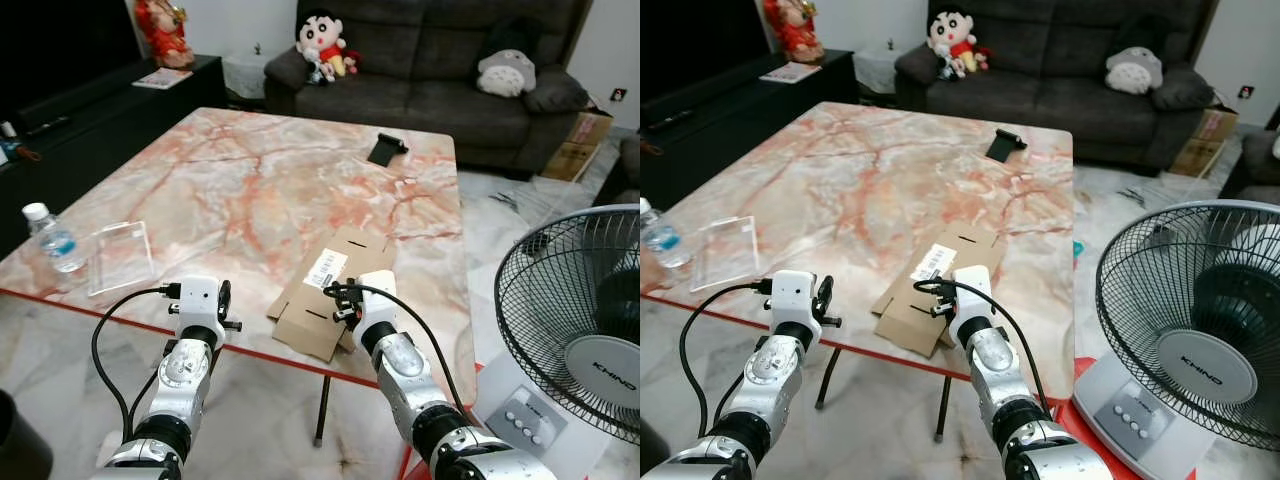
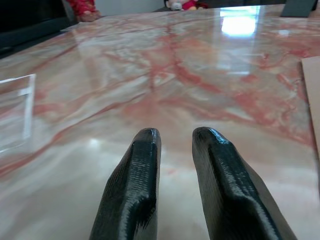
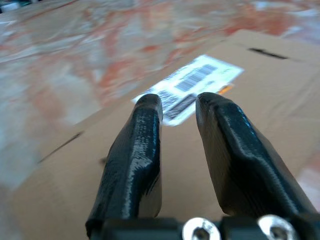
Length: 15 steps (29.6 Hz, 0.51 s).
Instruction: Picking trash to rubbish bin
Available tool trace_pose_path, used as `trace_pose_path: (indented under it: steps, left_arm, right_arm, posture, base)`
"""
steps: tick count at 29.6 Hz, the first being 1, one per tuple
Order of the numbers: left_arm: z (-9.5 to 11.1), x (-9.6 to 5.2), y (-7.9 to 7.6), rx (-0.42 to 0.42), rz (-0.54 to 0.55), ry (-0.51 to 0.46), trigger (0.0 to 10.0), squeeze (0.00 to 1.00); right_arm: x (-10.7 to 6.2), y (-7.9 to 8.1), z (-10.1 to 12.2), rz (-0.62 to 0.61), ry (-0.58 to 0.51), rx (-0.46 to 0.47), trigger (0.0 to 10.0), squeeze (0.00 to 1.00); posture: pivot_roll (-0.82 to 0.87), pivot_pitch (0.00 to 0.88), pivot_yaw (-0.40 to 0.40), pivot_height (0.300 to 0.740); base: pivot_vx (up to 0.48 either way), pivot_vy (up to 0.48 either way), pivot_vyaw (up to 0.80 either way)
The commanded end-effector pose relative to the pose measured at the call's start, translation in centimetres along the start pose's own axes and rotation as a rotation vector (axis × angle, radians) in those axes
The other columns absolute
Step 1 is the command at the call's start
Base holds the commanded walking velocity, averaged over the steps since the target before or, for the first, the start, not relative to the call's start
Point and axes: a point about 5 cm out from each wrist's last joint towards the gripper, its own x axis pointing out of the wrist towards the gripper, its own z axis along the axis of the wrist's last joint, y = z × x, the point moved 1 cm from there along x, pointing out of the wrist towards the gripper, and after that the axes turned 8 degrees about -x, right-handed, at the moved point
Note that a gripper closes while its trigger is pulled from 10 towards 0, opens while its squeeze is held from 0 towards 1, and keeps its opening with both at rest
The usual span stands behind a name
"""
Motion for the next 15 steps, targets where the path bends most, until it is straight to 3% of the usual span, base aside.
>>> trace_pose_path:
  steps: [1, 15]
  left_arm:
    - [-0.04, -0.01, 0.02, -0.001, -0.008, 0.006, 10.0, 0.0]
    - [-0.31, -0.11, -0.11, -0.008, -0.022, 0.024, 10.0, 0.0]
  right_arm:
    - [0.04, 0.21, -0.22, 0.019, 0.024, -0.008, 10.0, 0.0]
    - [0.42, 0.98, -0.11, 0.057, 0.061, -0.033, 10.0, 0.0]
  posture:
    - [0.04, 0.0, -0.017, 0.74]
    - [0.05, 0.0, -0.021, 0.74]
  base:
    - [0.0, 0.0, 0.0]
    - [0.0, 0.0, 0.0]
